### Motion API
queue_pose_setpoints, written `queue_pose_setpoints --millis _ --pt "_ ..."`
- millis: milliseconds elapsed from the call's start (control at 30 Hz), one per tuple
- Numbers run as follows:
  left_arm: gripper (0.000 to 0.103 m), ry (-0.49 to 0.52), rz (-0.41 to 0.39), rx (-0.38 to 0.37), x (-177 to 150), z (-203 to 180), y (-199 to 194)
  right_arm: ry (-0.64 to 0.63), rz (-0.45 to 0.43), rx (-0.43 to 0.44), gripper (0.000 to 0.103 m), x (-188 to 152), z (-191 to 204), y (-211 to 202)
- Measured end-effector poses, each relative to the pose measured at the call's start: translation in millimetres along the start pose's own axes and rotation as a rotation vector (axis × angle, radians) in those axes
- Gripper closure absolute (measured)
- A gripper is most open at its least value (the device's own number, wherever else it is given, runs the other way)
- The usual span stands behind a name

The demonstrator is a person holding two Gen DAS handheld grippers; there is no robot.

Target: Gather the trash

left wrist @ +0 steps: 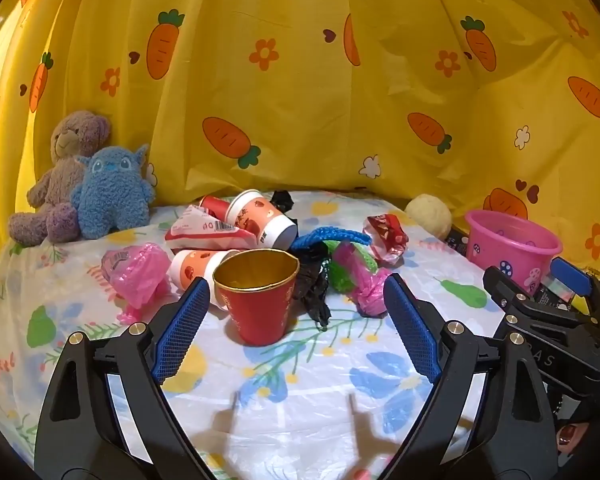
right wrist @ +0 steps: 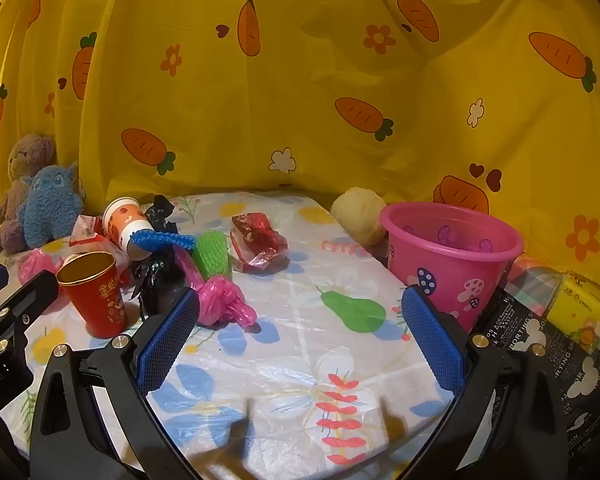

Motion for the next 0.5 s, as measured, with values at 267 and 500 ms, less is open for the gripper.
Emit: queue_pose_setpoints --millis 267,500 --pt "0.015 -0.020 0.001 -0.013 -0.7 1.7 -2.0 -0.003 -0.006 -0.001 0.005 1.0 -0.1 -1.5" --pt "0.015 -0.021 0.005 -0.006 -5.0 -1.8 1.8 -0.004 -0.008 0.000 0.005 1.8 0.2 -1.7"
Point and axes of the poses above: each gripper's, at about its wrist camera, not at the fingertips, and y roughly the way its jaws point, z to its left, x to its top, the point moved 7 cm from there along y, roughly the way its jaws point, and after that the axes turned 4 degrees about y, right-handed, at the moved point
